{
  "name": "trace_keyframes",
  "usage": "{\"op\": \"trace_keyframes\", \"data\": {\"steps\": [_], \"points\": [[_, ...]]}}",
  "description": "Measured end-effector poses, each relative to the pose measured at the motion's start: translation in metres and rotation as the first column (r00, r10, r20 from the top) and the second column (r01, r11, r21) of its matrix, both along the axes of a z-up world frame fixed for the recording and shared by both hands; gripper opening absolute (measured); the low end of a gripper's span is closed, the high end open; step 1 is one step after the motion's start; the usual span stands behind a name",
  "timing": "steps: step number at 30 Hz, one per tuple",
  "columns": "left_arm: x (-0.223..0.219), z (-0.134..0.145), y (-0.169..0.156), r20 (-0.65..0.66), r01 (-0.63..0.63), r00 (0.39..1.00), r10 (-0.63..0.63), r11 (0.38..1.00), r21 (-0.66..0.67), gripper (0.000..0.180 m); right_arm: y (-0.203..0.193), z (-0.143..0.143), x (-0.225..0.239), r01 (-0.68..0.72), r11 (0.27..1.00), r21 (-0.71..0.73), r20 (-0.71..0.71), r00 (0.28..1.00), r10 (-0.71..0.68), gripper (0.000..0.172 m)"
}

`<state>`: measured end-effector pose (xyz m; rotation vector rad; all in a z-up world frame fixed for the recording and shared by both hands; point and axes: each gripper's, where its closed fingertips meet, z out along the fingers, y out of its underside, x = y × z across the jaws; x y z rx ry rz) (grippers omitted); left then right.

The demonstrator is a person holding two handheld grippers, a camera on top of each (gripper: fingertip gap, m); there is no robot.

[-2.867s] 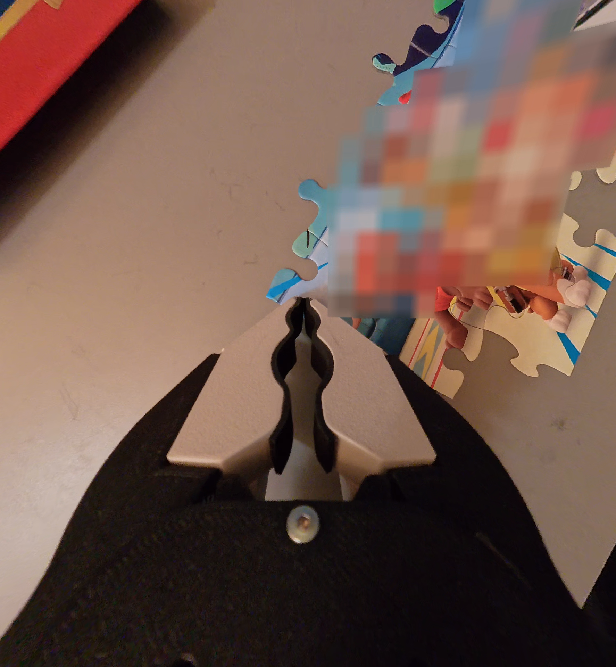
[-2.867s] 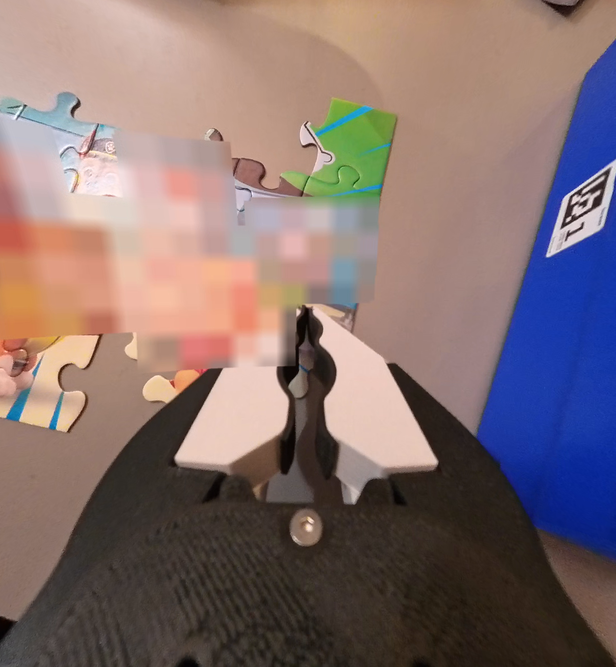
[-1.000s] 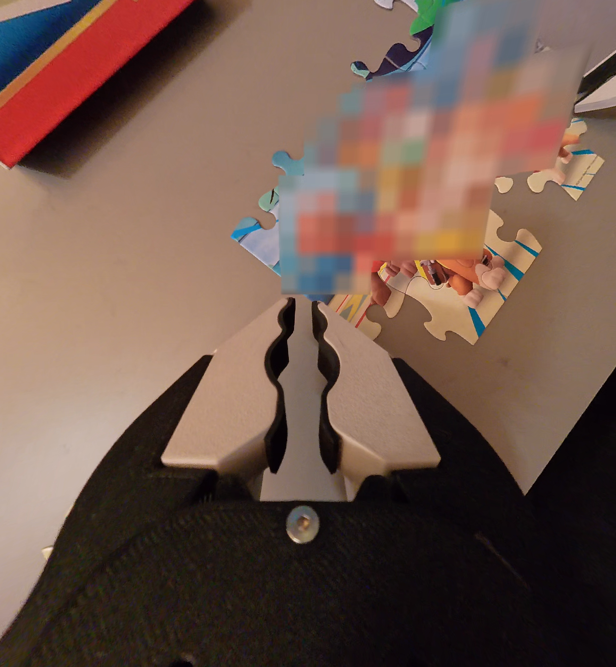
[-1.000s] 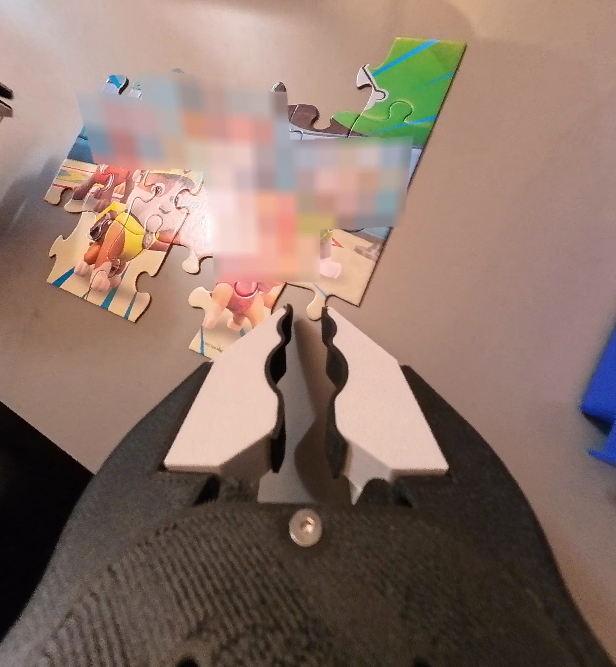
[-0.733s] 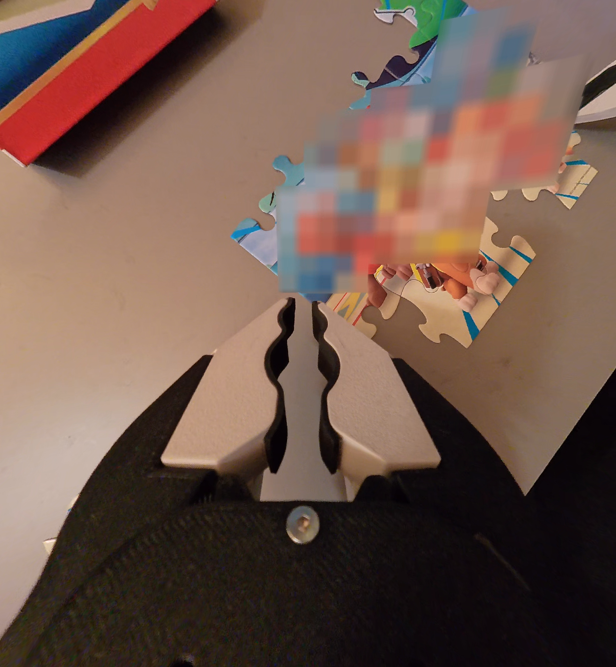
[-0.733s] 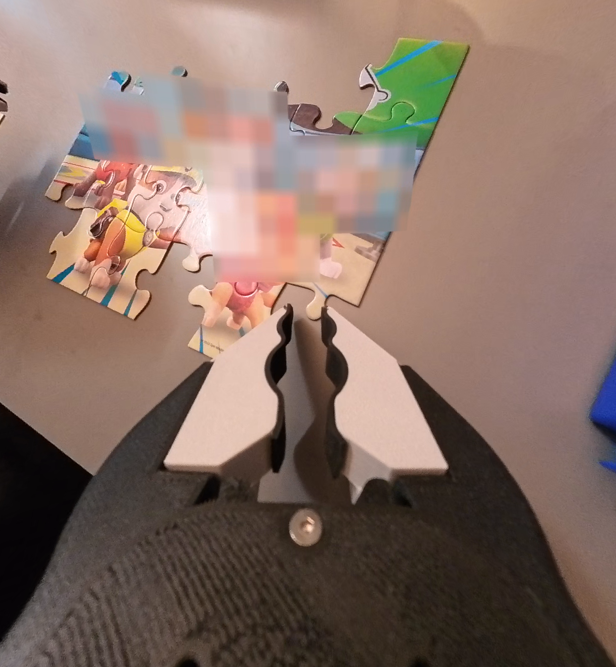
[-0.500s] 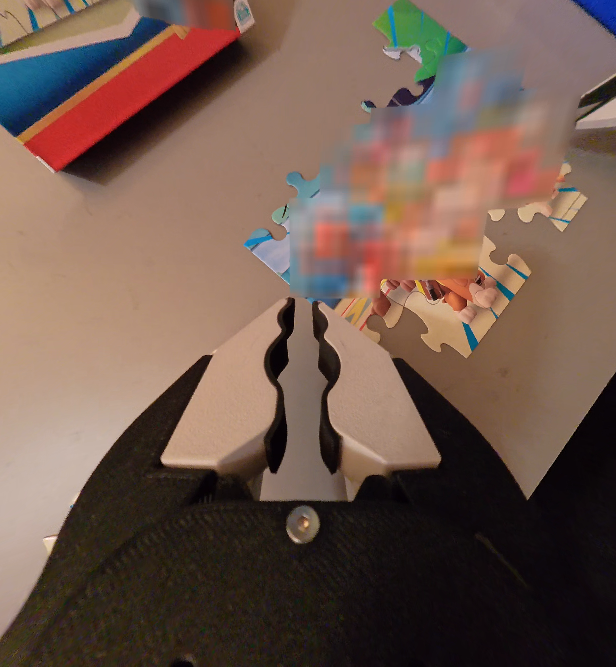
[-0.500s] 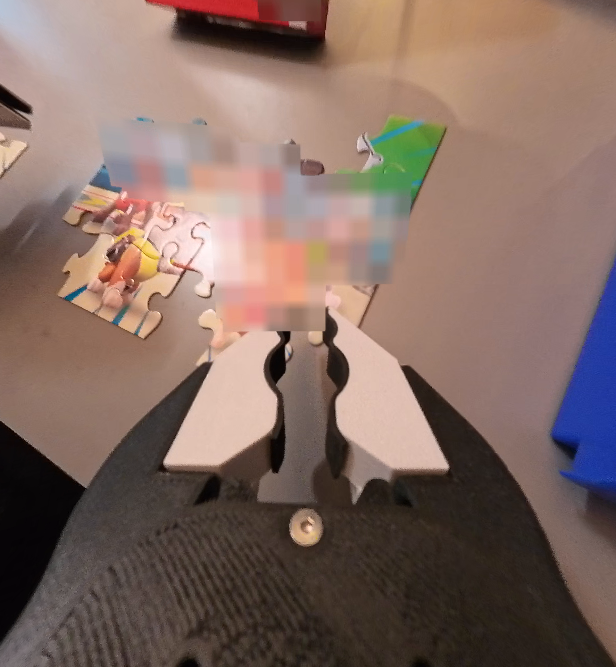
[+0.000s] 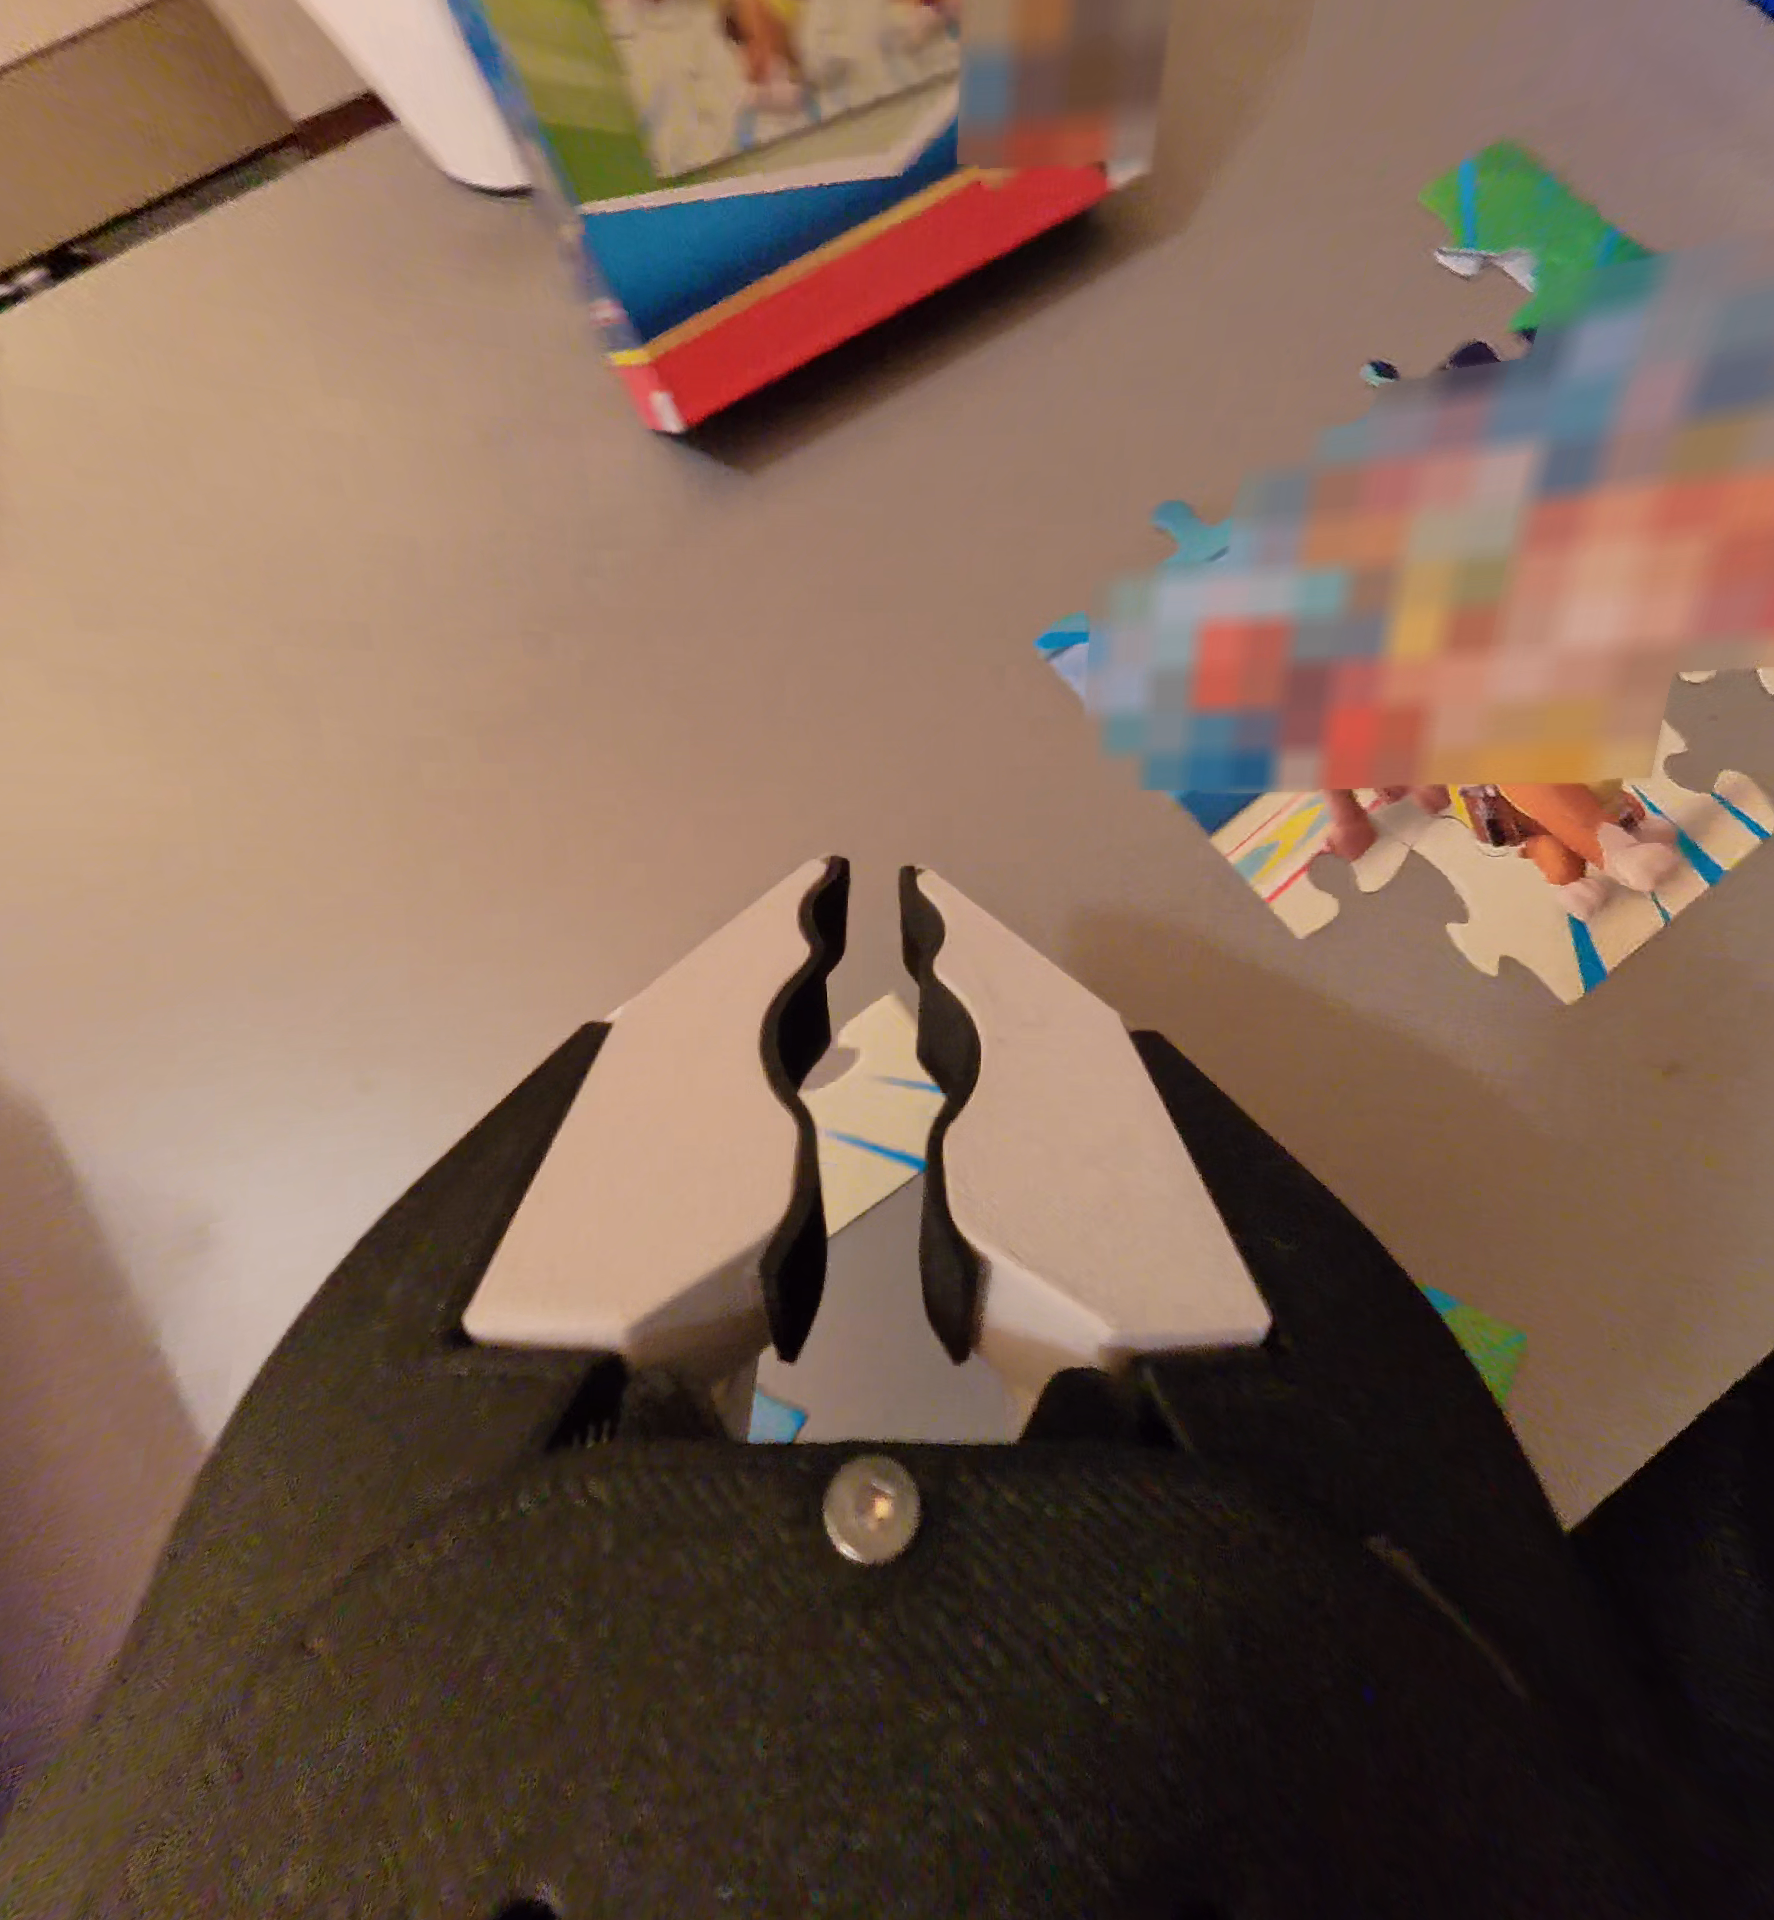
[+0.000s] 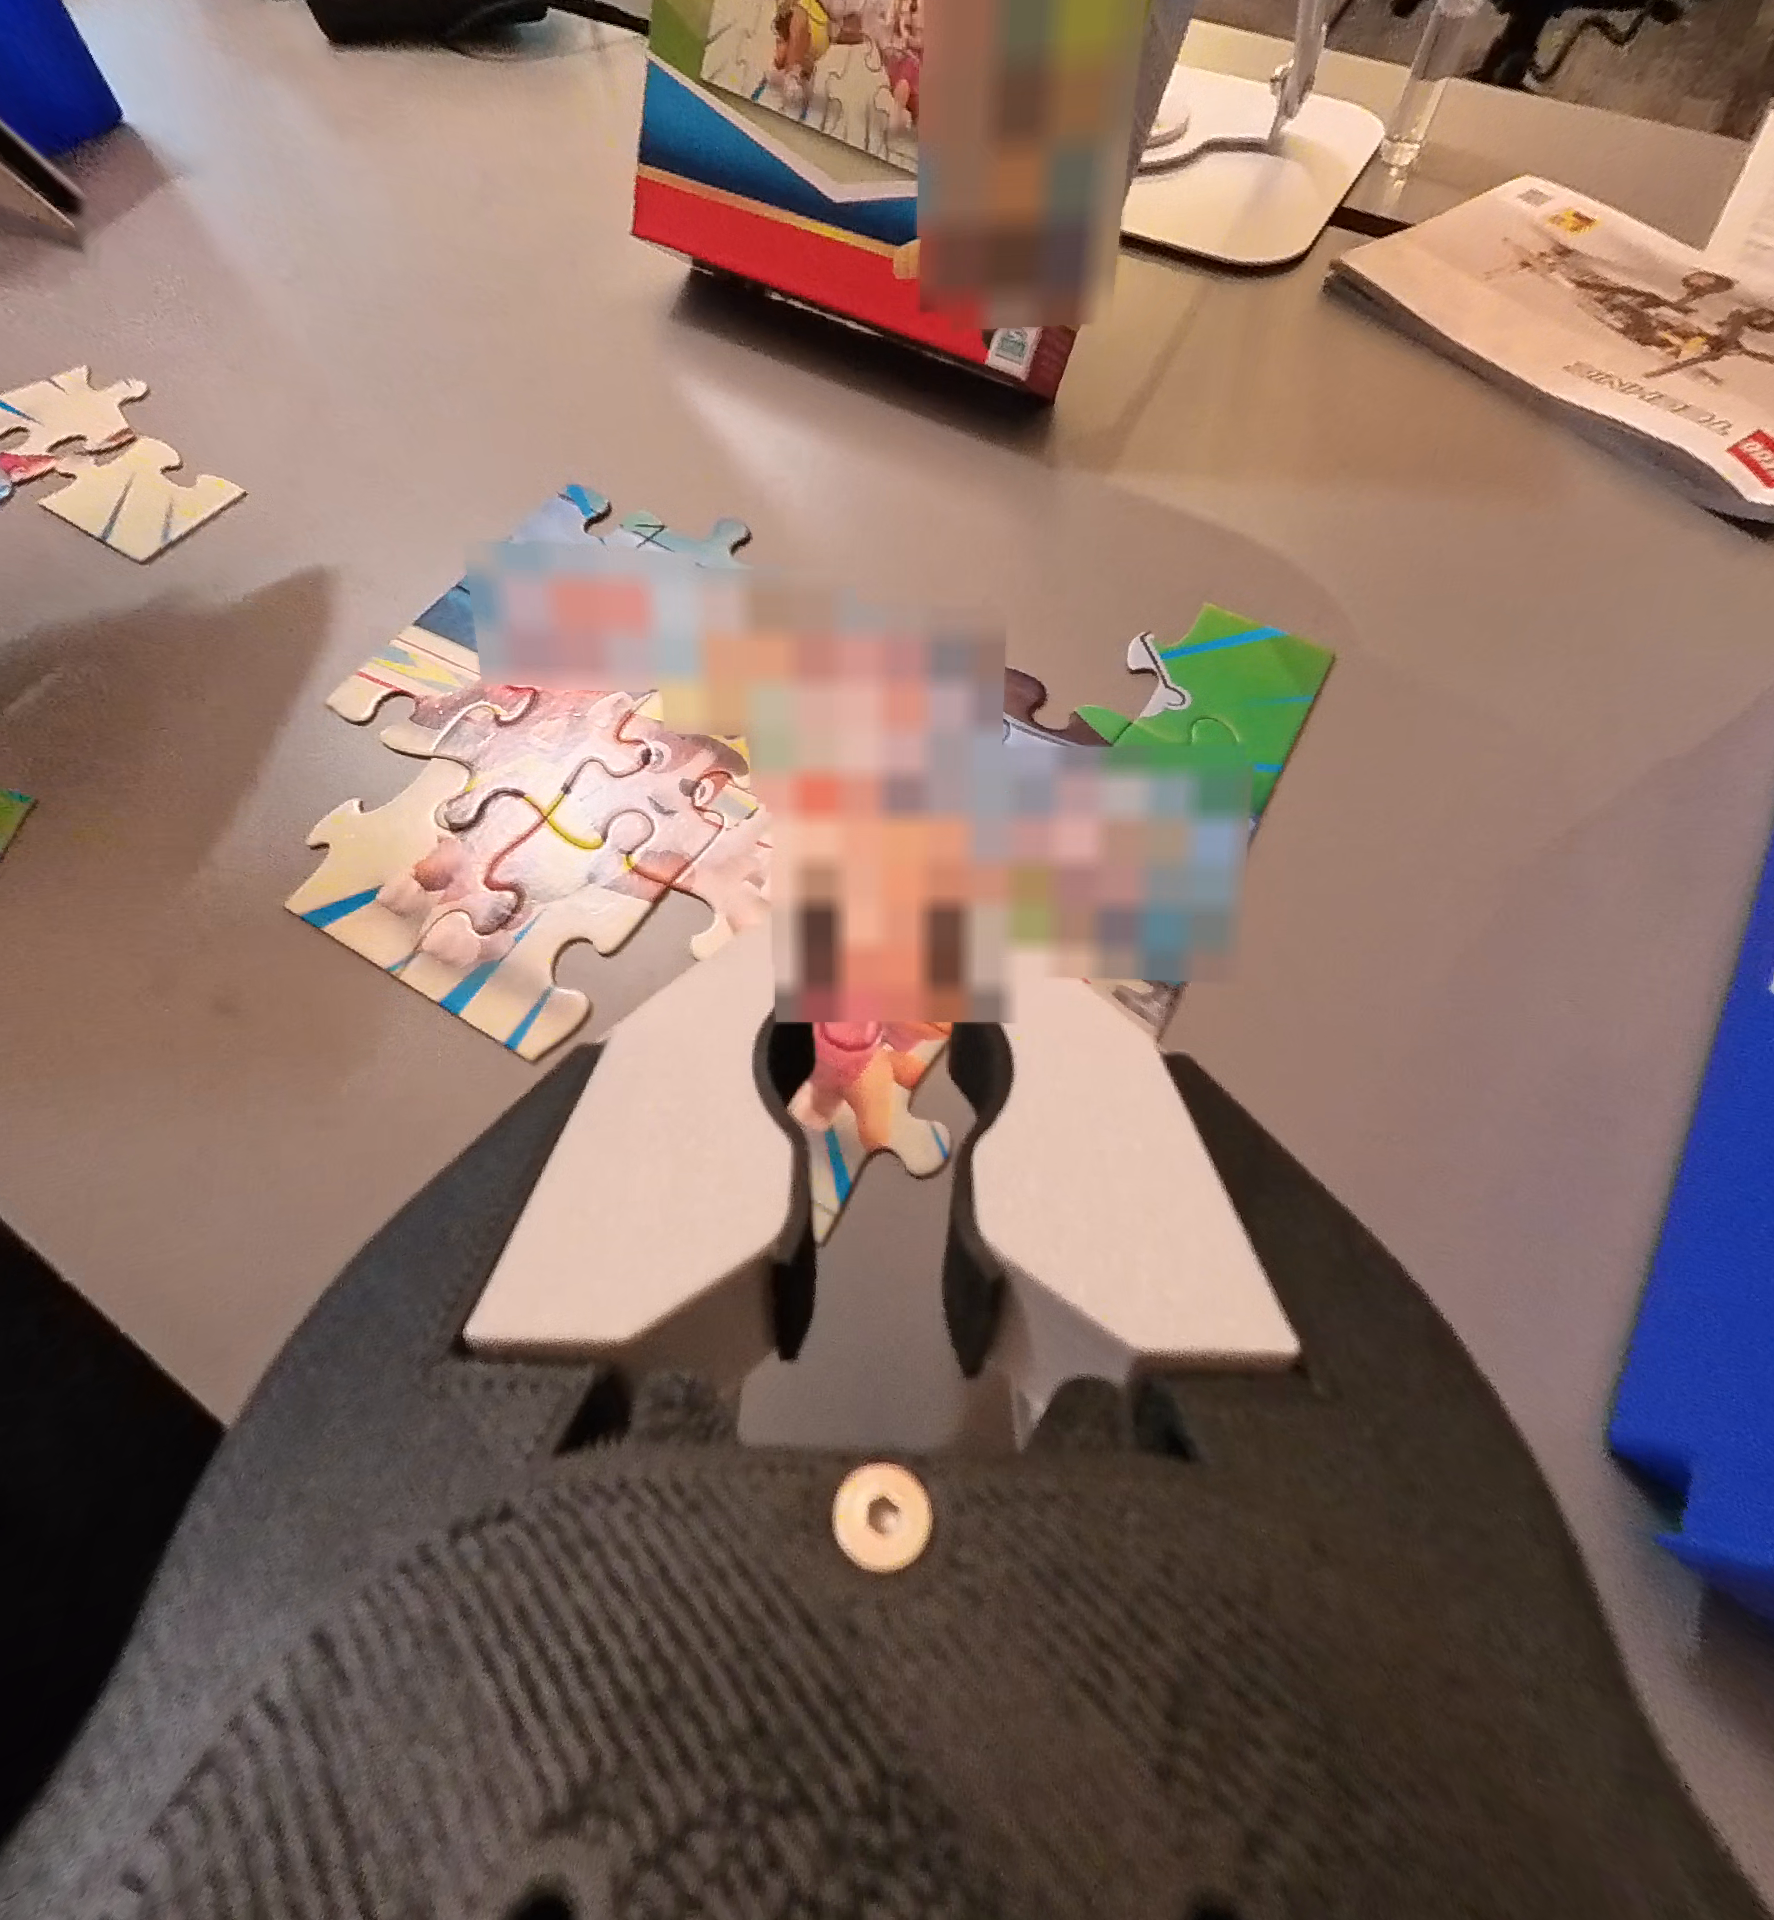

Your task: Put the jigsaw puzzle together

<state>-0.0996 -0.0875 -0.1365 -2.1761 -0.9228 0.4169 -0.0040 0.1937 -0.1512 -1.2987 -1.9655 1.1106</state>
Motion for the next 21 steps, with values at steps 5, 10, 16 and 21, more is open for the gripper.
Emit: {"op": "trace_keyframes", "data": {"steps": [5,10,16,21], "points": [[0.010,0.016,-0.045,-0.024,-0.095,0.995,0.096,0.995,0.026,0.009,-0.014,0.010,0.005,-0.032,0.999,0.000,-0.035,0.999,0.032,0.019],[0.032,0.018,-0.077,-0.057,-0.147,0.988,0.147,0.989,-0.007,0.009,-0.028,0.015,0.021,-0.051,0.999,0.015,-0.075,0.996,0.052,0.020],[0.043,0.024,-0.119,-0.076,-0.253,0.964,0.256,0.967,0.039,0.010,-0.041,0.018,0.036,-0.061,0.996,-0.058,-0.095,0.994,0.056,0.022],[0.040,0.030,-0.149,-0.092,-0.333,0.935,0.343,0.937,0.103,0.010,-0.059,0.025,0.030,-0.099,0.984,-0.145,-0.098,0.992,0.086,0.025]]}}
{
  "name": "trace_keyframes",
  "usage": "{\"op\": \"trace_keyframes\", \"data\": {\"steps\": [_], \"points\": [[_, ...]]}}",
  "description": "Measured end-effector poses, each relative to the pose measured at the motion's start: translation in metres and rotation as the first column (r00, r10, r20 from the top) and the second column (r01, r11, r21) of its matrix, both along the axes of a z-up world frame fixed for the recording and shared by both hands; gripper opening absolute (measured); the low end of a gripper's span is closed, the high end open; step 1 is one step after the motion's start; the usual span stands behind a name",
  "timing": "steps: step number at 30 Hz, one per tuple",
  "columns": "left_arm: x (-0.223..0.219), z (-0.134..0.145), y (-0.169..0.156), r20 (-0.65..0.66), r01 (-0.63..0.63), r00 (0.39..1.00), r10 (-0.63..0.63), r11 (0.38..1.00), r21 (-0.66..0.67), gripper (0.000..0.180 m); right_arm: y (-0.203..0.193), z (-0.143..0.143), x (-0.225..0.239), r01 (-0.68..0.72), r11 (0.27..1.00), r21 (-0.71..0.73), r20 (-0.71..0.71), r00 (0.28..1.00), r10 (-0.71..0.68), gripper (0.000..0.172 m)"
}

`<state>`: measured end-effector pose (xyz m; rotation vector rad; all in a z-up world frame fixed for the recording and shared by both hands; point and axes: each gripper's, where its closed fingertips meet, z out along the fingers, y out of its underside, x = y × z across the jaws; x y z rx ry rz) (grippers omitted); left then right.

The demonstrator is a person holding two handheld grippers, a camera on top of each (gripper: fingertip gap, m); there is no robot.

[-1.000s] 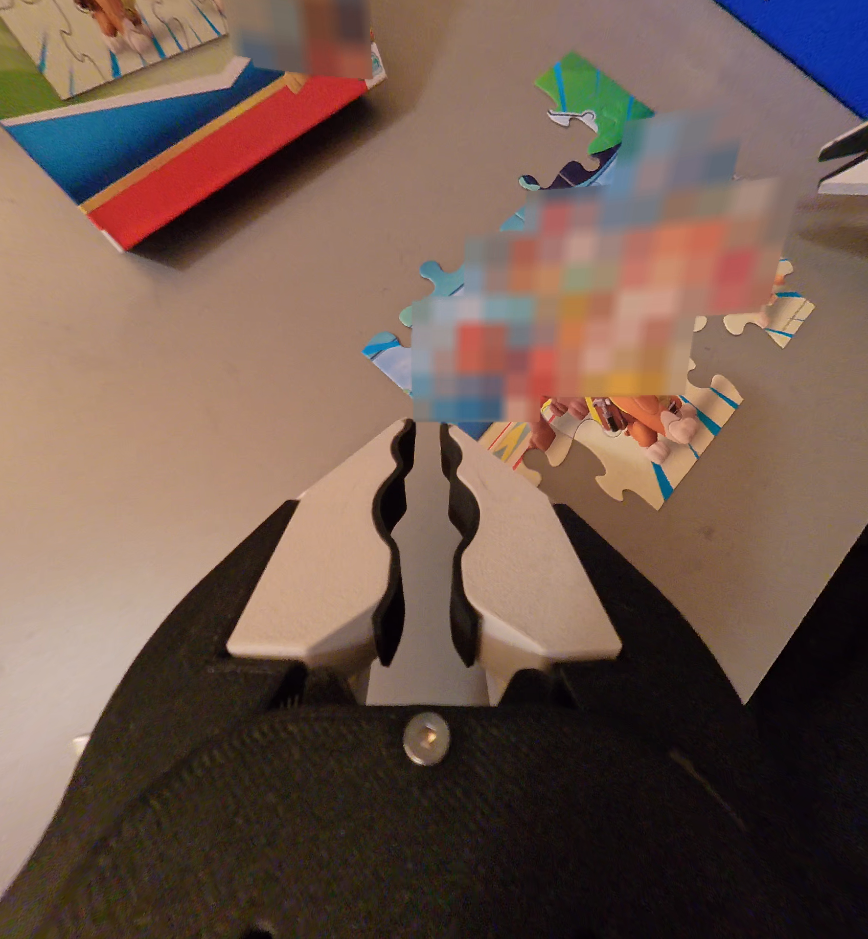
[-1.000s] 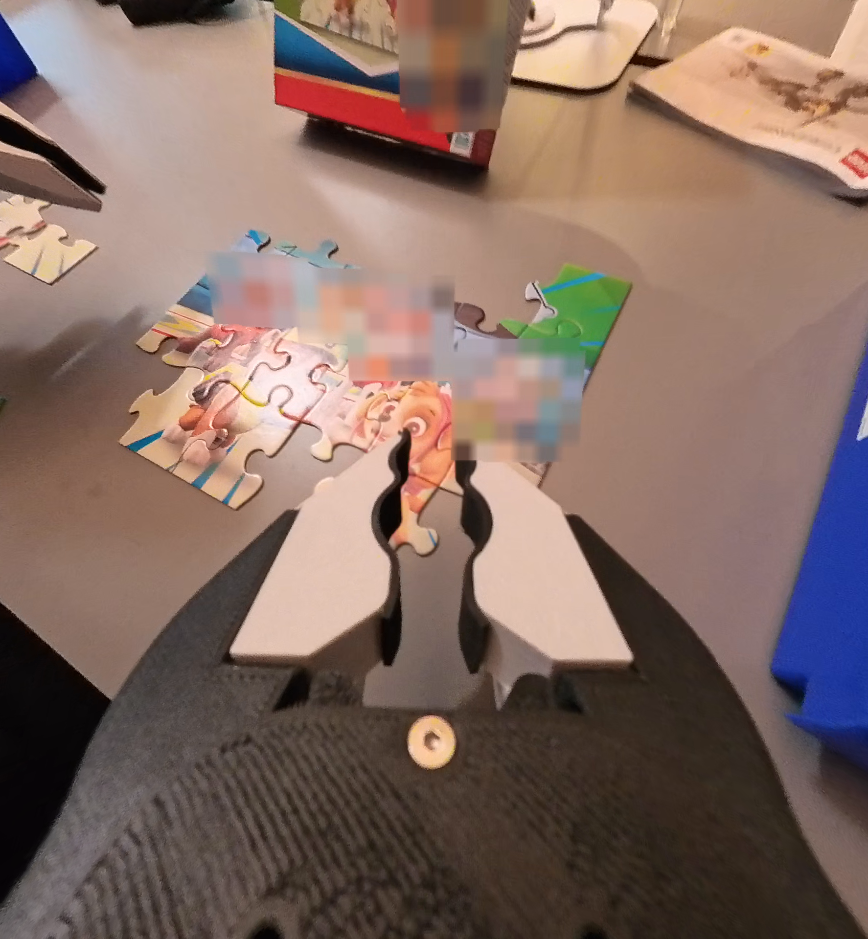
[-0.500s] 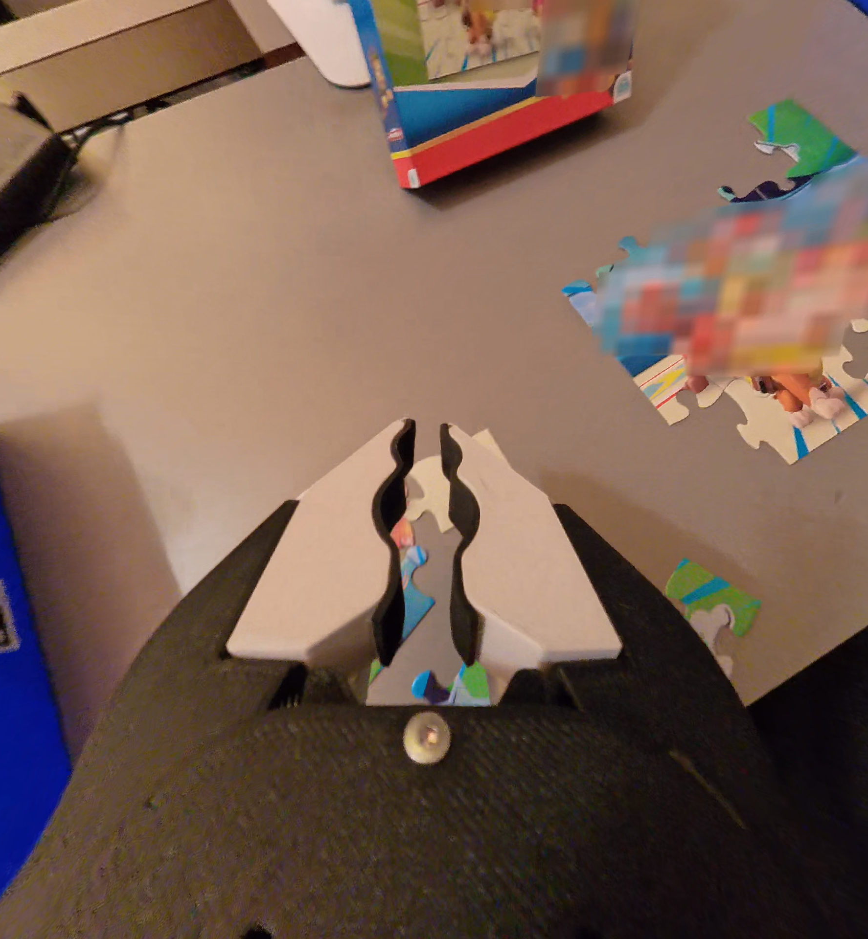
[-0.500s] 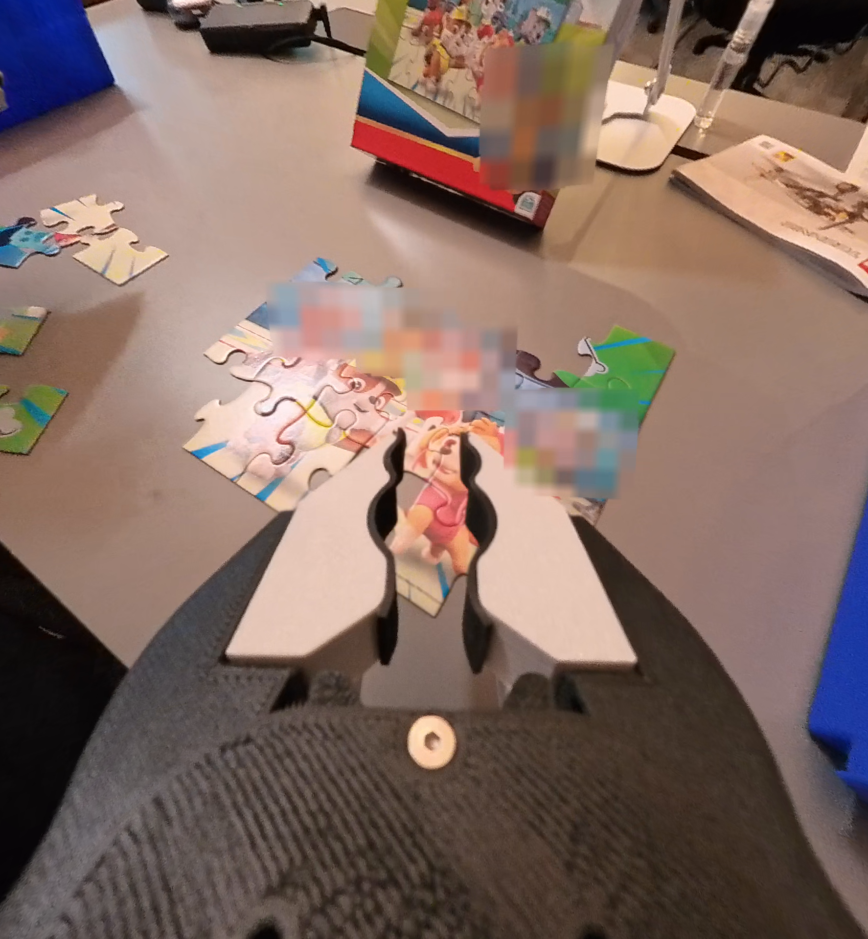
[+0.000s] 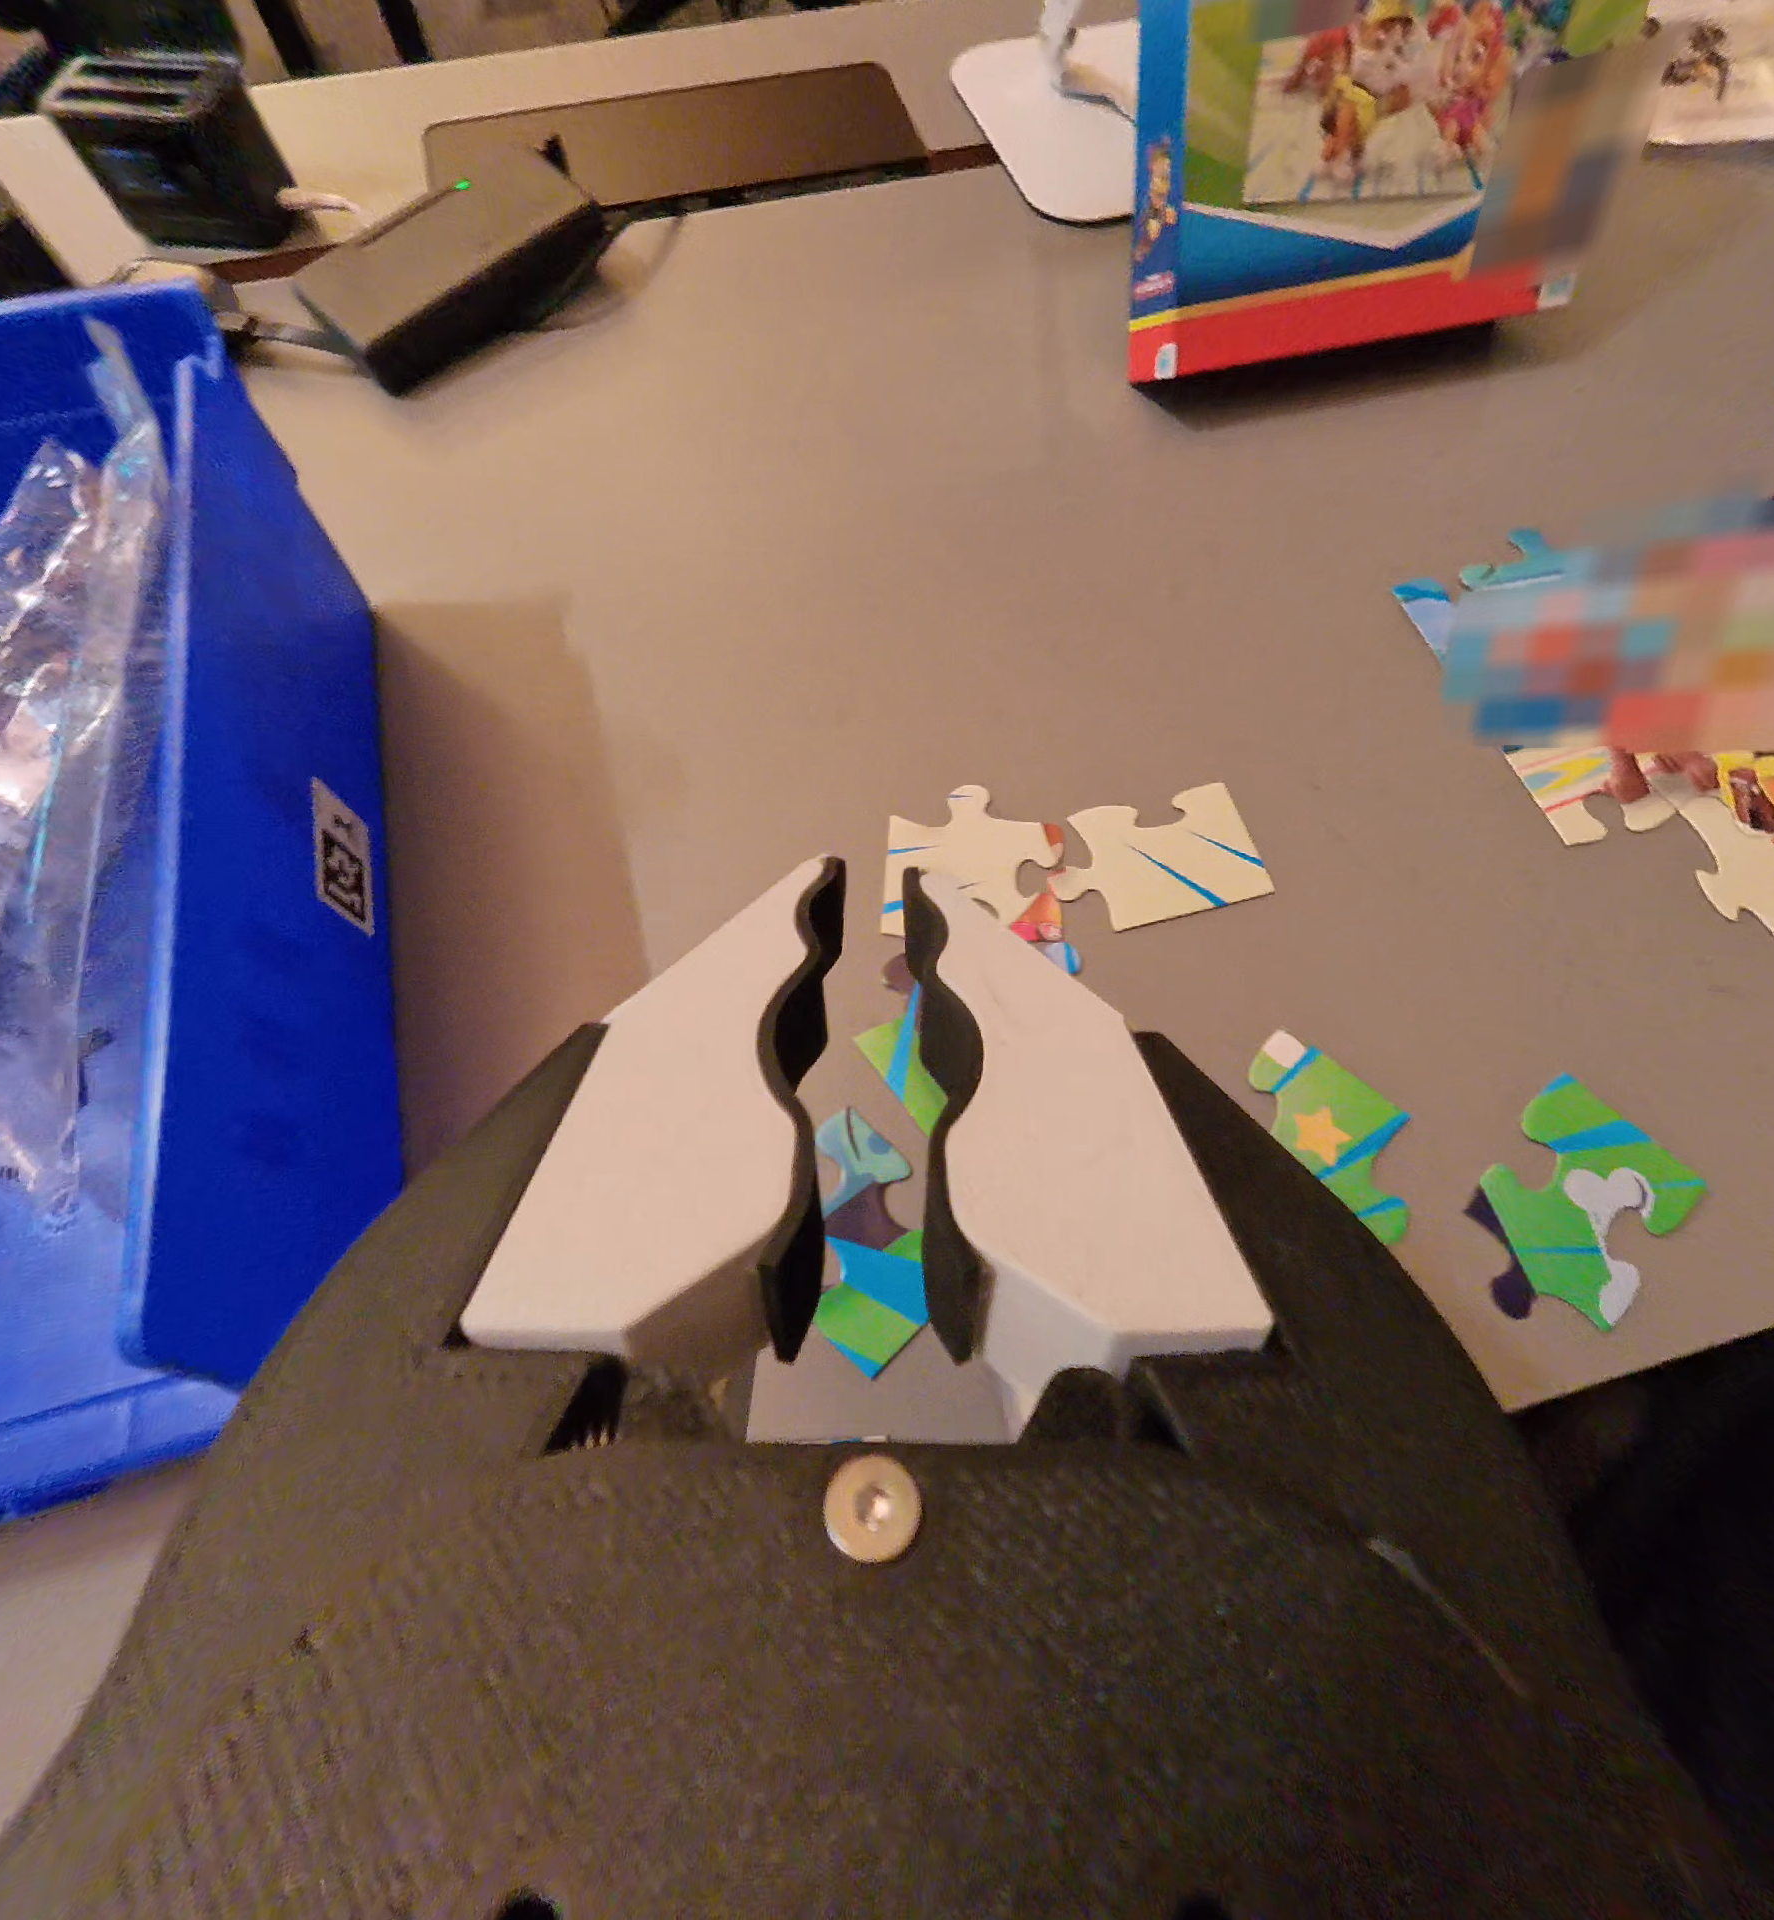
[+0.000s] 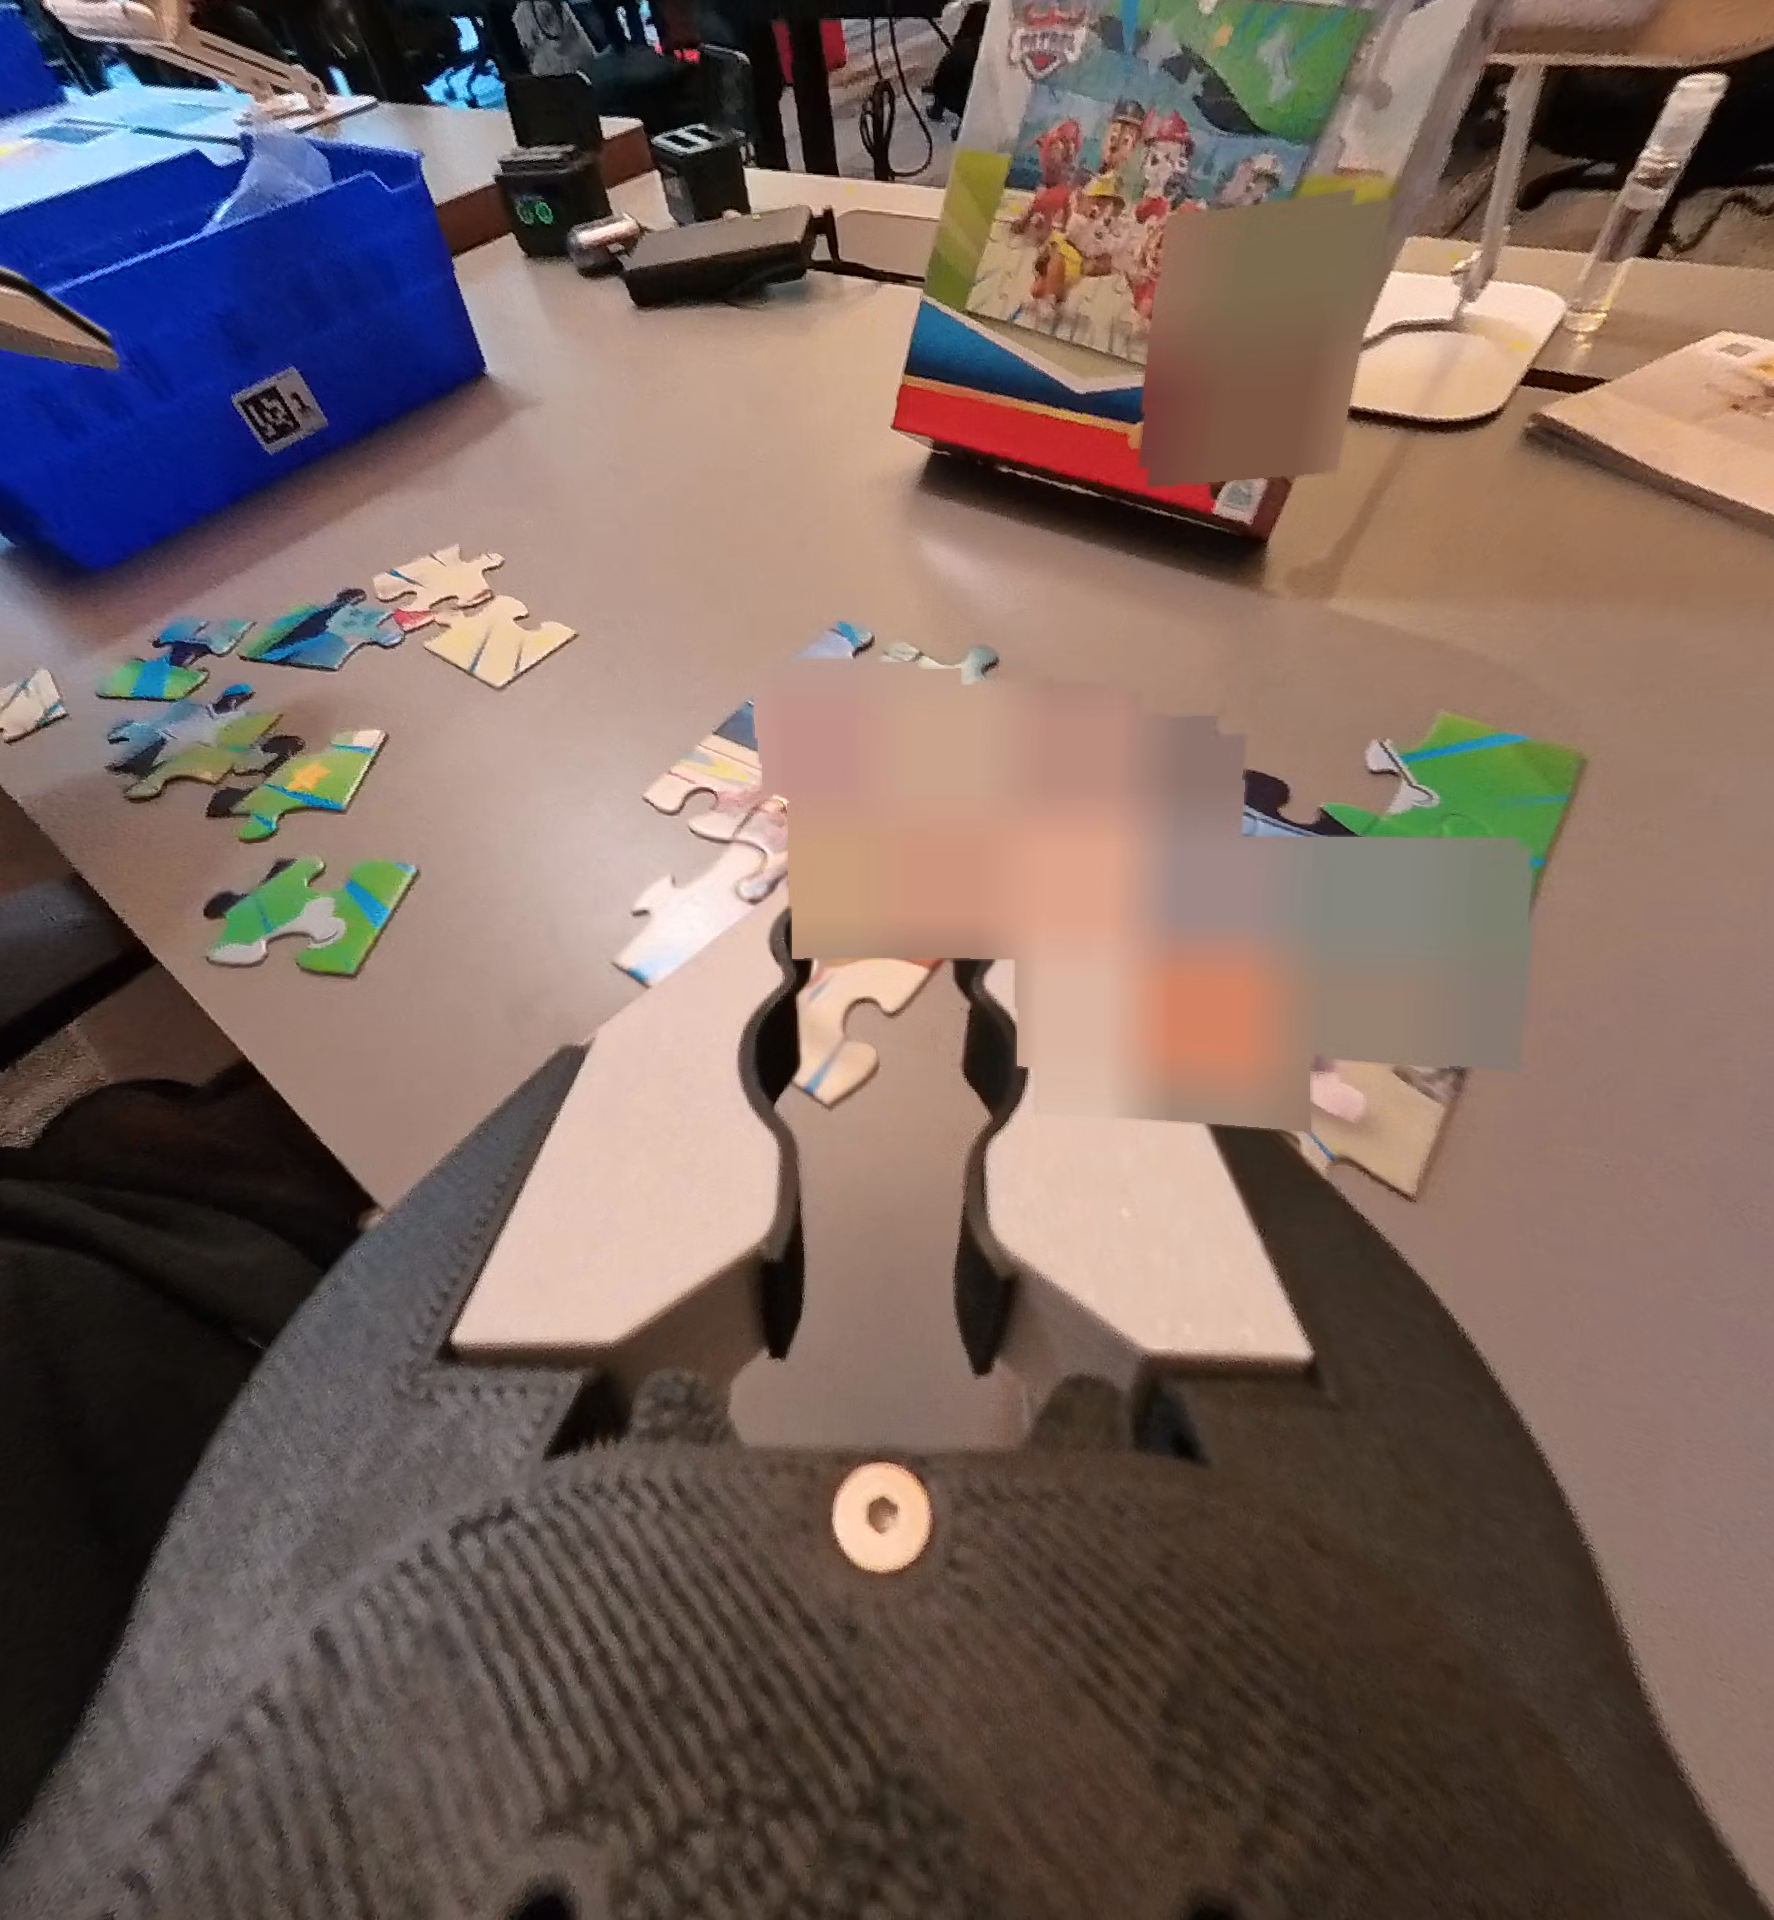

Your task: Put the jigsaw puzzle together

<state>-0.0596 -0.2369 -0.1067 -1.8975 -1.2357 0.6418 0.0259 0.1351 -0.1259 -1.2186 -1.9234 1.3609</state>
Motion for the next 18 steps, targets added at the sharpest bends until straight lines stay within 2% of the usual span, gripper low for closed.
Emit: {"op": "trace_keyframes", "data": {"steps": [6,12,14,17,18], "points": [[-0.010,-0.017,-0.026,0.029,-0.064,0.998,0.063,0.997,0.030,0.010,-0.036,0.000,-0.026,-0.085,0.996,0.031,0.019,0.996,0.084,0.025],[-0.004,-0.024,-0.048,0.056,-0.078,0.995,0.078,0.997,0.005,0.013,-0.085,-0.004,-0.050,-0.201,0.977,0.073,0.015,0.980,0.200,0.025],[0.007,-0.026,-0.051,0.075,-0.049,0.996,0.049,0.999,0.002,0.021,-0.099,-0.008,-0.053,-0.245,0.965,0.092,0.017,0.969,0.245,0.026],[0.031,-0.032,-0.053,0.111,-0.002,0.994,0.004,1.000,-0.014,0.048,-0.115,-0.015,-0.055,-0.299,0.945,0.135,0.023,0.954,0.299,0.026],[0.041,-0.037,-0.055,0.135,0.000,0.991,0.004,1.000,-0.031,0.052,-0.118,-0.016,-0.056,-0.314,0.938,0.147,0.025,0.949,0.314,0.026]]}}
